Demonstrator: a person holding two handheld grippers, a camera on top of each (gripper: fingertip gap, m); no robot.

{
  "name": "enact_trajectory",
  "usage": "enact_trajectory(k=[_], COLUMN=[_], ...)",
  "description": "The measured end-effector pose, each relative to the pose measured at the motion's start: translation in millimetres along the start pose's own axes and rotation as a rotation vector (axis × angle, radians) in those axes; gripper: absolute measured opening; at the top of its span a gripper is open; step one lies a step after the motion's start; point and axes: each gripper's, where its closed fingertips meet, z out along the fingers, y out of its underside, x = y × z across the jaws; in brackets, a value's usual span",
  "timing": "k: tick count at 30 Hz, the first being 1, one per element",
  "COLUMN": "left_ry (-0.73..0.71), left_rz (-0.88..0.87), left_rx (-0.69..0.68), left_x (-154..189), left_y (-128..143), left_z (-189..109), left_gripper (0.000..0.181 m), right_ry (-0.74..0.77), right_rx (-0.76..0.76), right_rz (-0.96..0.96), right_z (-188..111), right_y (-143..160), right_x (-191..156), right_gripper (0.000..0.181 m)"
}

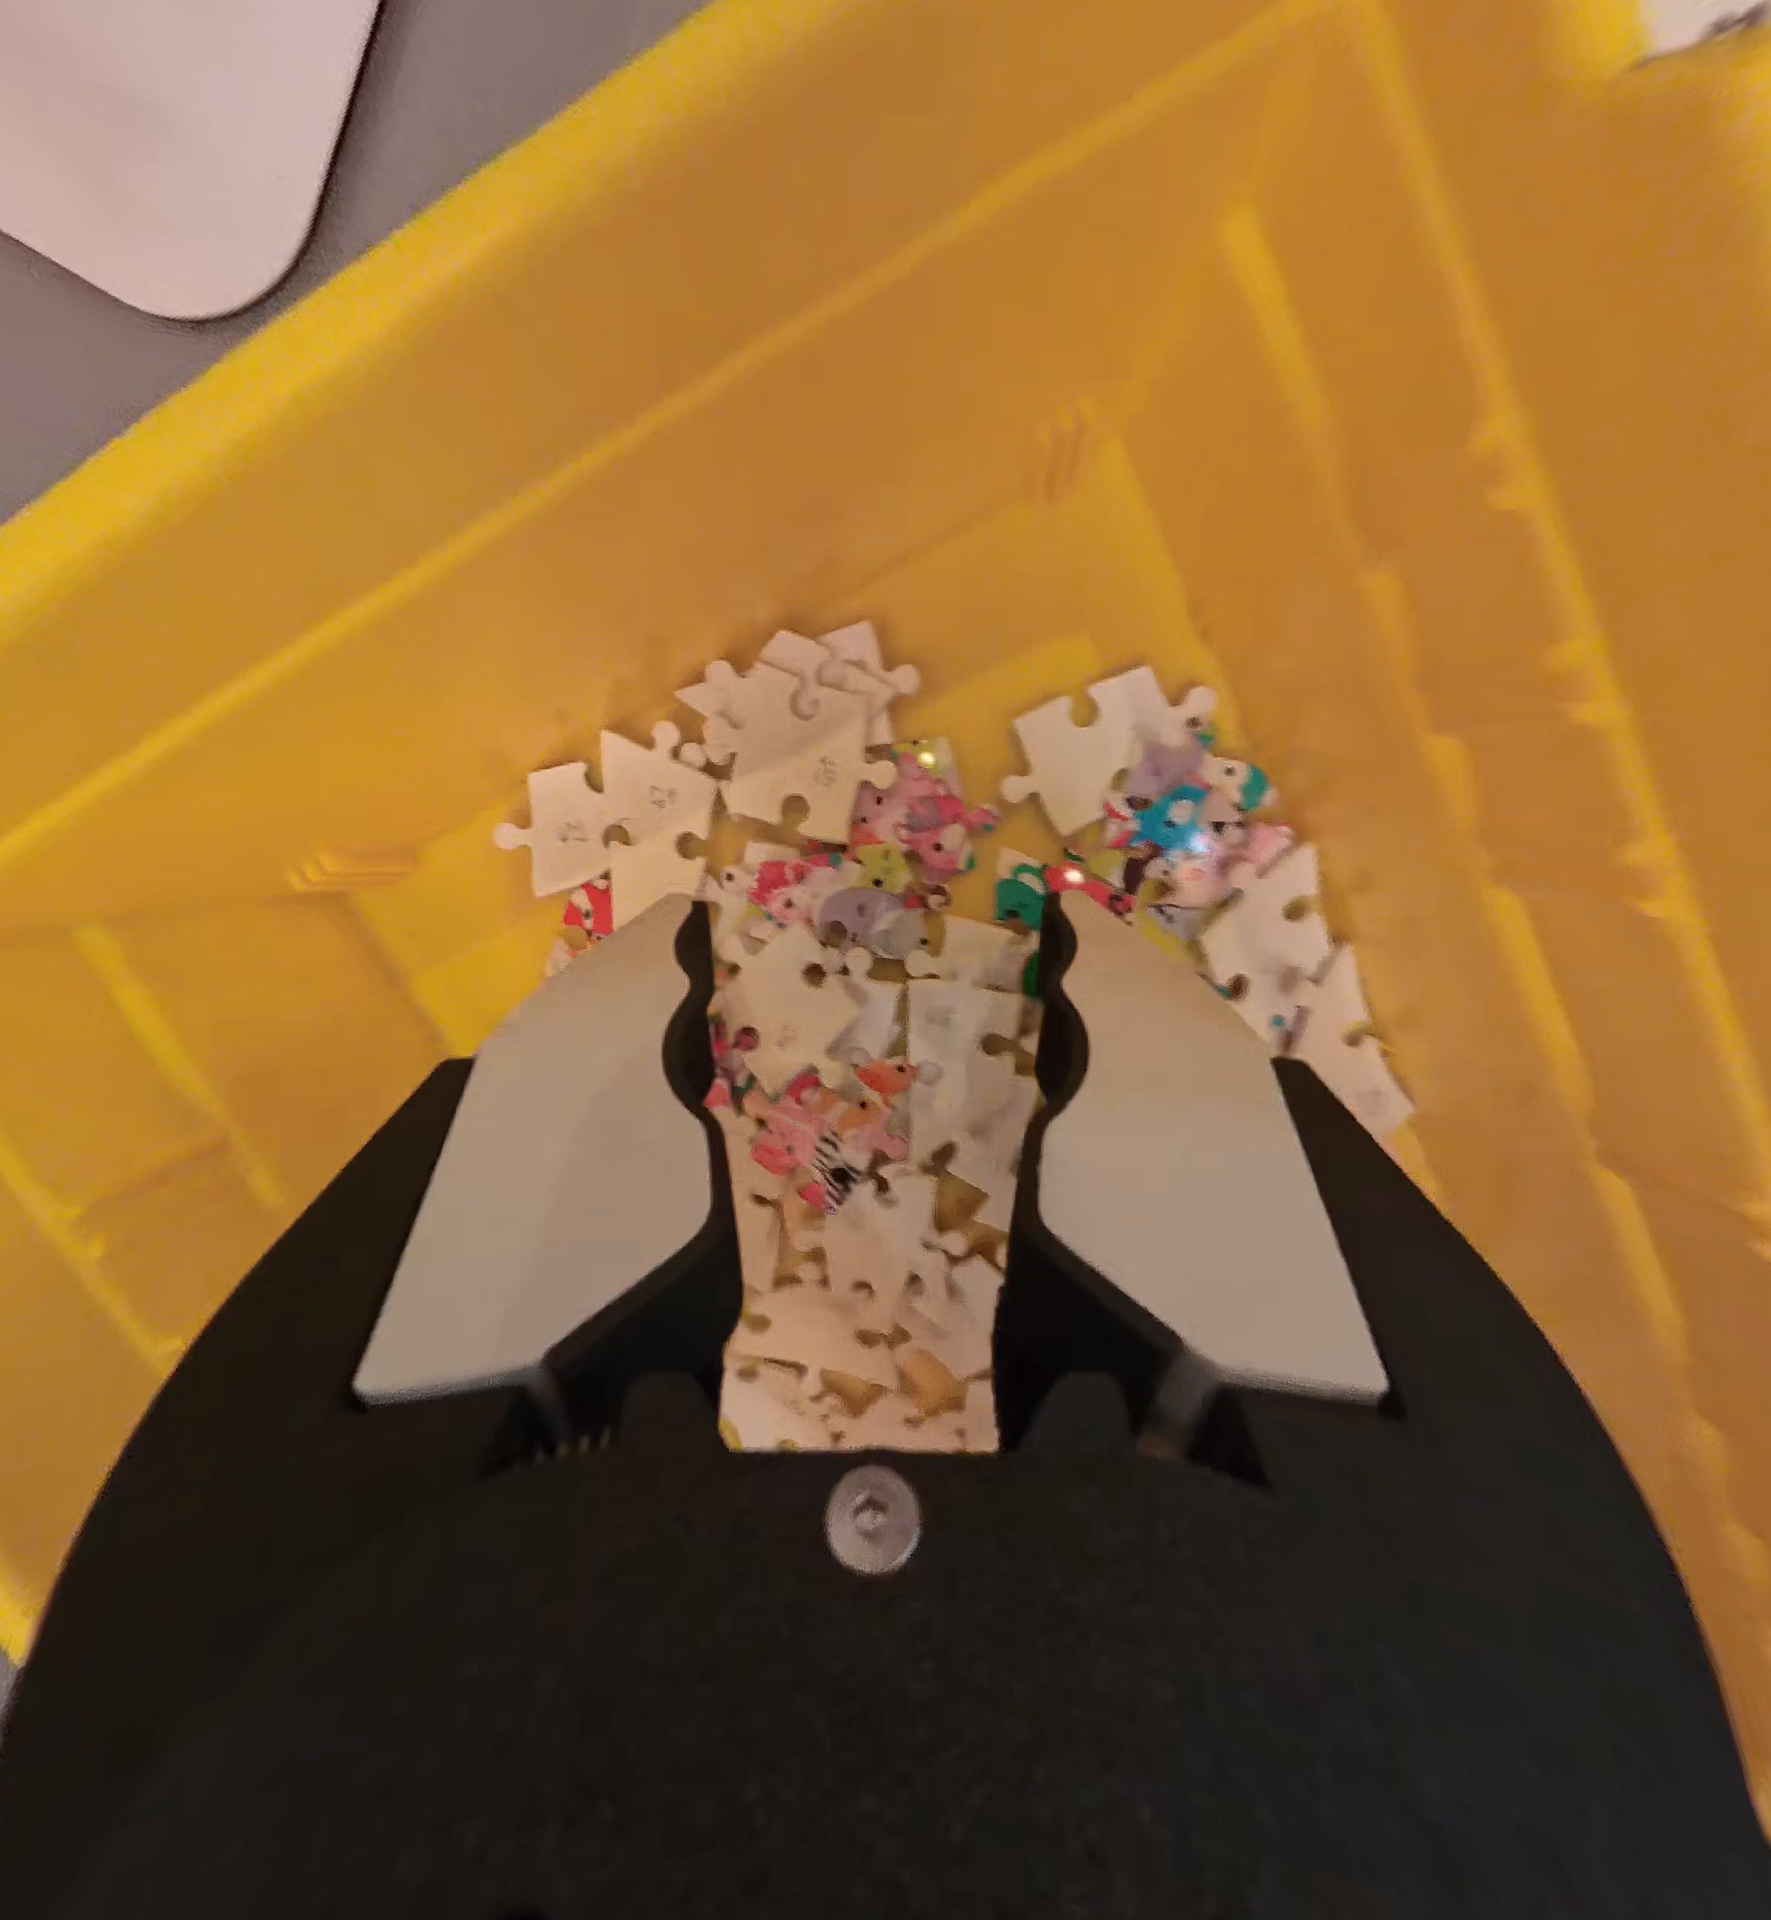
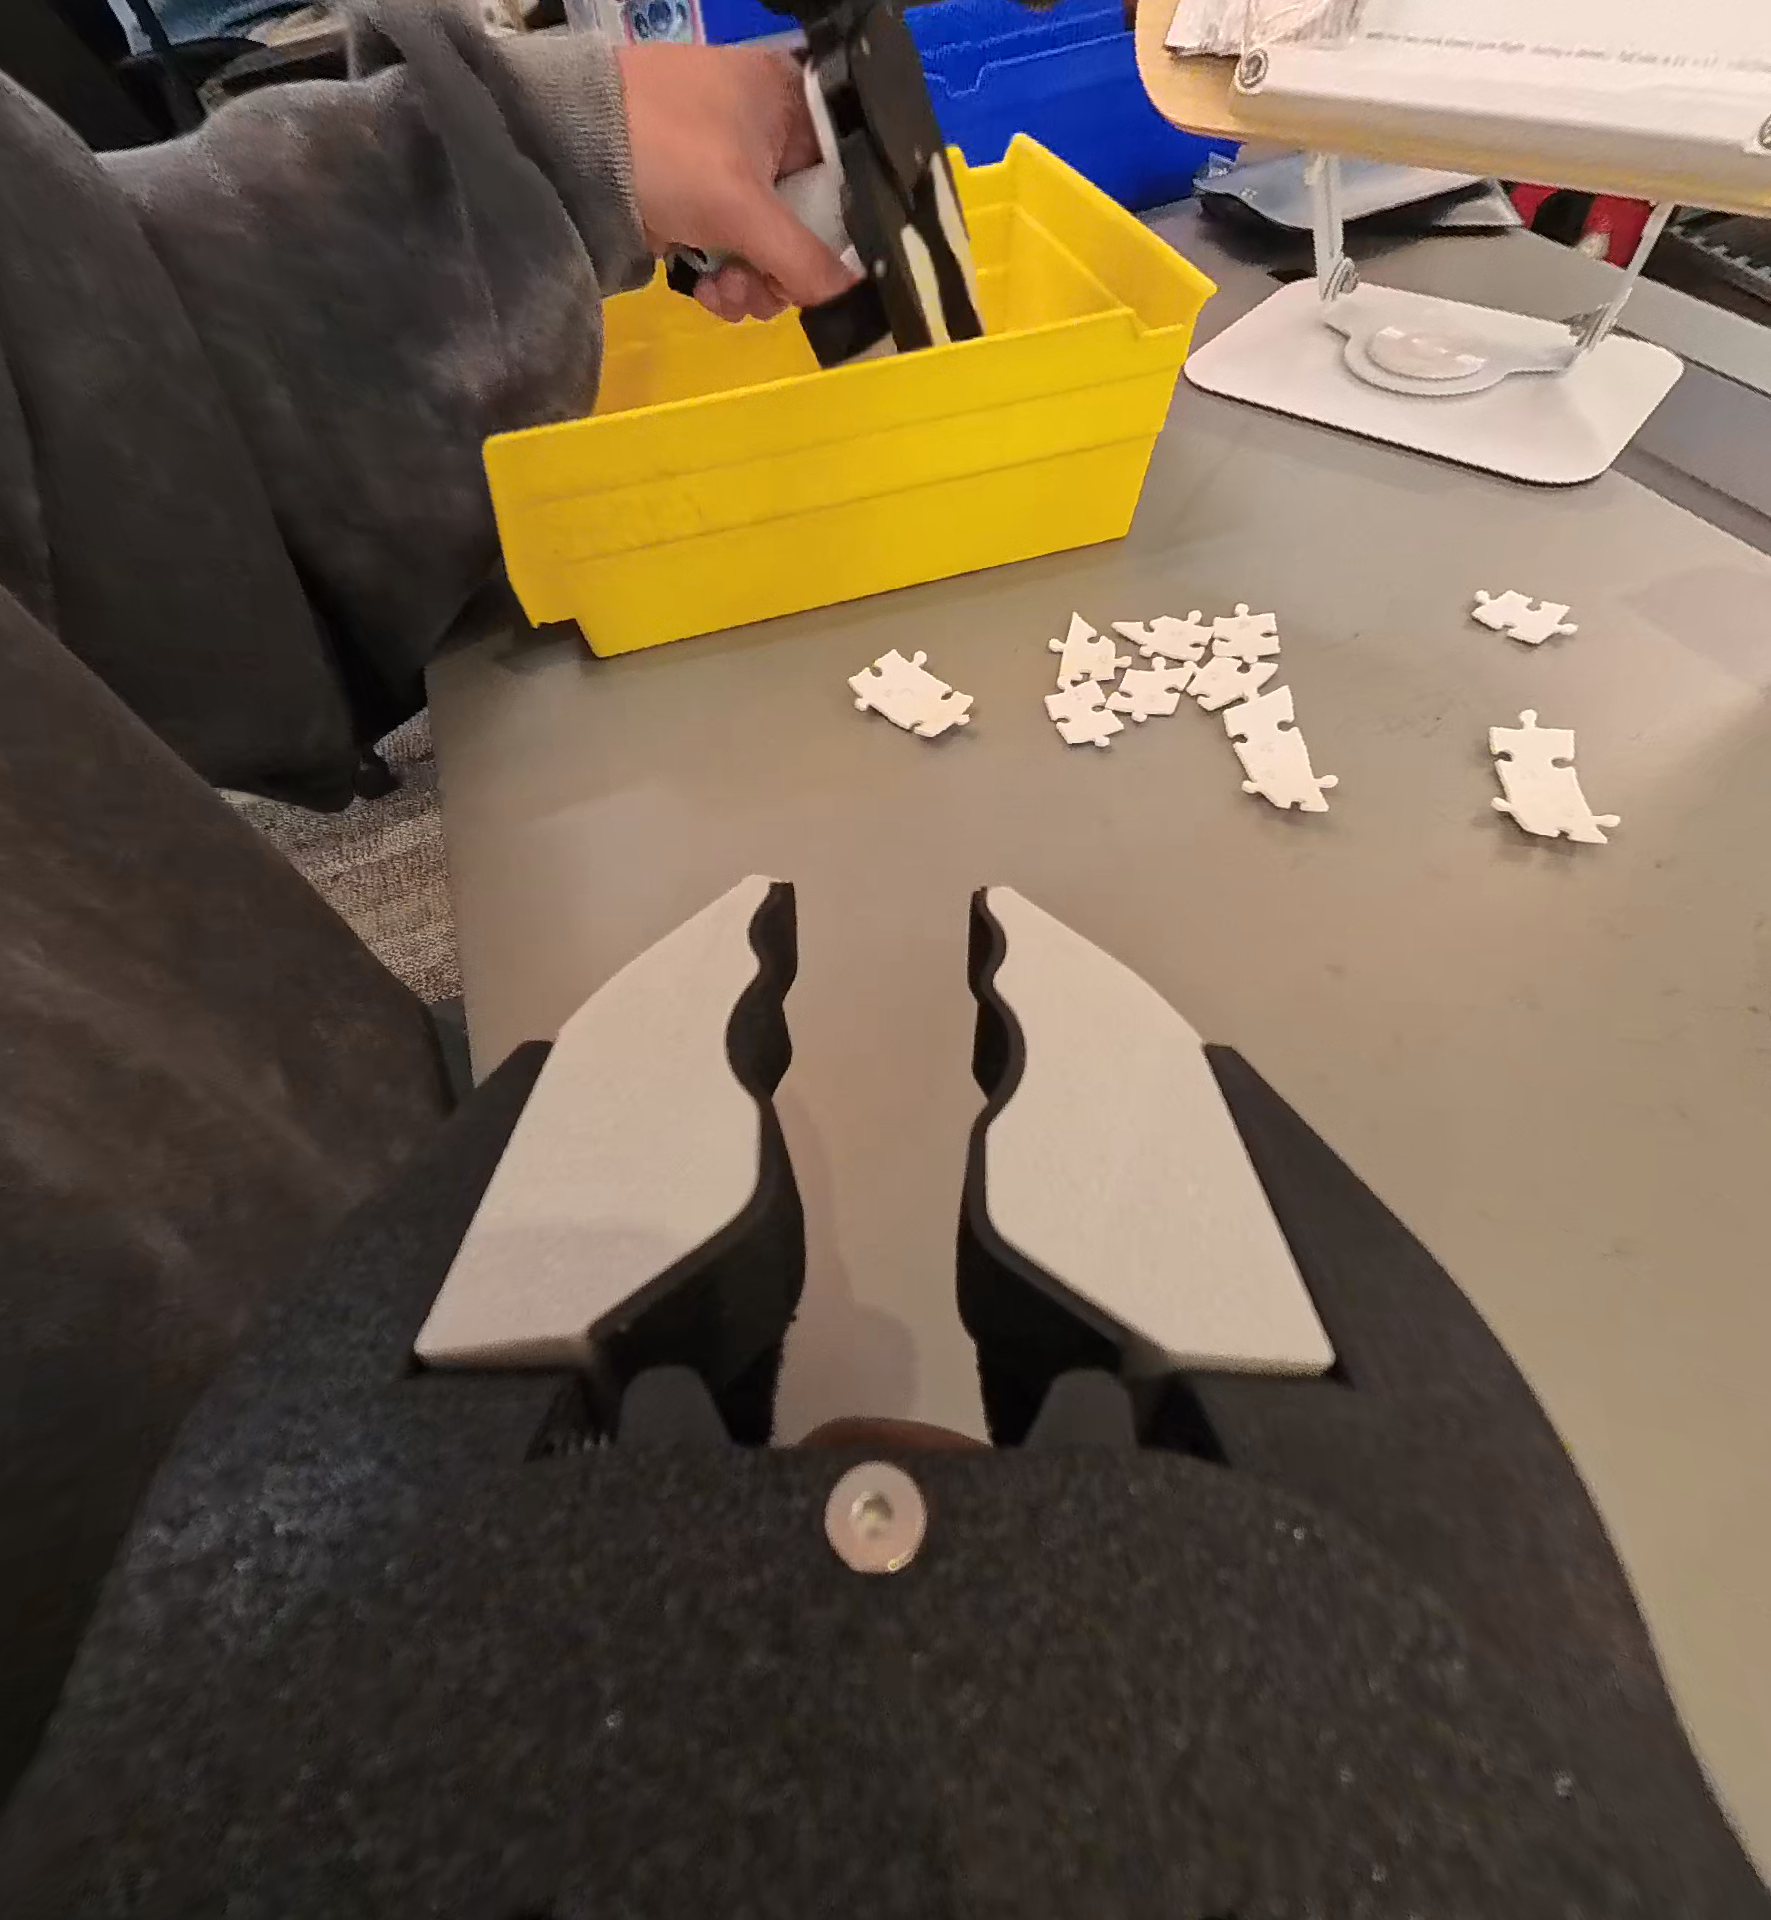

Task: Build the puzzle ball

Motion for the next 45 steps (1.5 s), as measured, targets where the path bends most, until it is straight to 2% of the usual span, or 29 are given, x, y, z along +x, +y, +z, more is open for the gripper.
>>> enact_trajectory(k=[3, 6, 12, 15, 19, 23, 25, 29, 39, 42, 45], left_ry=[-0.041, -0.015, 0.024, 0.161, 0.474, 0.746, 0.844, 0.925, 0.969, 0.926, 0.861], left_rz=[0.019, -0.027, -0.047, -0.134, -0.234, -0.275, -0.292, -0.304, -0.336, -0.329, -0.259], left_rx=[-0.045, -0.063, -0.033, 0.168, 0.699, 1.029, 1.132, 1.233, 1.295, 1.318, 1.351], left_x=[-5.9, -5.5, -3.2, 6.2, 28.6, 43.1, 45.6, 48.7, 69.5, 93.7, 134.9], left_y=[3.9, 8.7, 25.4, 16.7, -9.8, -2.3, 4.5, 15.3, 31.8, 28.7, 15.0], left_z=[15.3, 20.9, 9.6, -20.3, -106.9, -172.7, -194.0, -215.8, -235.3, -239.6, -243.5], left_gripper=[0.061, 0.043, 0.042, 0.042, 0.042, 0.042, 0.042, 0.042, 0.042, 0.042, 0.041], right_ry=[0.006, 0.011, 0.014, 0.008, 0.003, -0.004, -0.005, -0.004, -0.015, -0.061, -0.210], right_rx=[0.006, 0.007, 0.019, 0.020, 0.020, 0.021, 0.021, 0.021, 0.028, 0.063, 0.167], right_rz=[0.005, 0.012, 0.022, 0.019, 0.008, 0.002, -0.005, -0.008, -0.017, 0.009, 0.163], right_z=[-2.7, -5.4, -9.1, -8.0, -6.3, -4.4, -3.7, -4.7, -8.0, -5.2, -2.7], right_y=[1.5, 3.3, 4.1, 3.9, 2.2, 0.4, 0.2, 1.2, -0.7, -9.8, -36.1], right_x=[3.6, 6.6, 10.0, 8.6, 4.9, 0.4, -2.7, -6.3, -9.3, -15.9, -29.3], right_gripper=[0.031, 0.031, 0.031, 0.031, 0.031, 0.031, 0.031, 0.031, 0.031, 0.030, 0.027])
